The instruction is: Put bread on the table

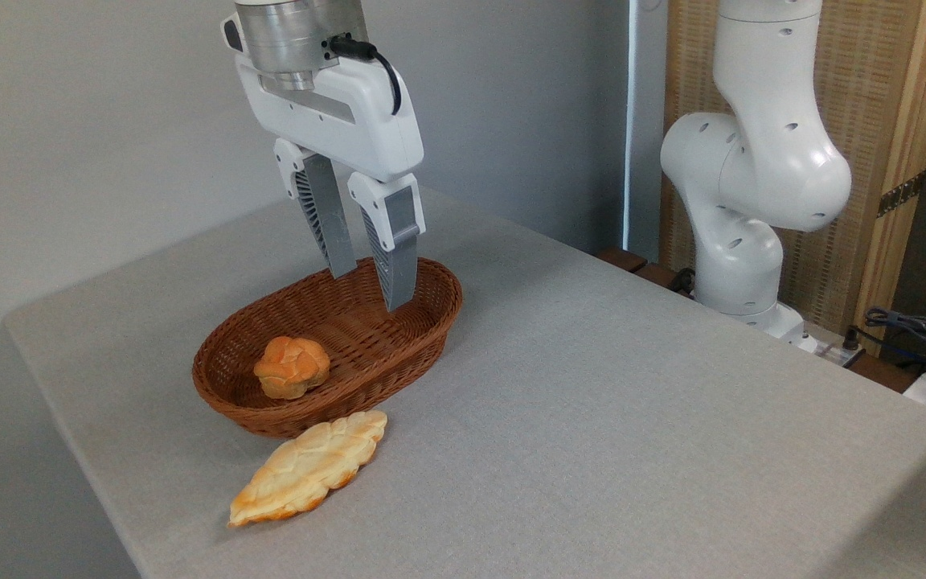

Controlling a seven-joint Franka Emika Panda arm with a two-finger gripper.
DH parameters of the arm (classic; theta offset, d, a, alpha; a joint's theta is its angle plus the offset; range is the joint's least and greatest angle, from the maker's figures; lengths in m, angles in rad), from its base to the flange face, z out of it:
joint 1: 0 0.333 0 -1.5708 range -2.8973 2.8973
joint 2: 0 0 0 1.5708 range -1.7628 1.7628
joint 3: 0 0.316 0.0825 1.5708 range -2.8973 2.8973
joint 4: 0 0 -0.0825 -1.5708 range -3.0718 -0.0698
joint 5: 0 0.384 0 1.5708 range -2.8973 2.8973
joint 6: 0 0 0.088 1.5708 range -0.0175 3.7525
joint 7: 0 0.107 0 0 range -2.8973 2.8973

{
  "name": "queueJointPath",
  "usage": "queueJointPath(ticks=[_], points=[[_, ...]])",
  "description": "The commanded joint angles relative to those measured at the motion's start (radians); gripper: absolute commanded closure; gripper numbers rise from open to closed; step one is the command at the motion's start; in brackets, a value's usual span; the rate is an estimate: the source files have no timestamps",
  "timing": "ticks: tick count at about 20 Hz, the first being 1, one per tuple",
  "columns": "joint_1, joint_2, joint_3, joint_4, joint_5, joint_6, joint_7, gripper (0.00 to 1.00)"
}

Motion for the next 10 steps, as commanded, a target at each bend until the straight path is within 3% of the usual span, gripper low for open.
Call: queueJointPath(ticks=[1,10], points=[[-0.004,0.006,0.01,0.021,-0.014,-0.014,0.011,0.0],[-0.026,0.012,-0.015,0.016,-0.037,-0.003,0.005,0.0]])
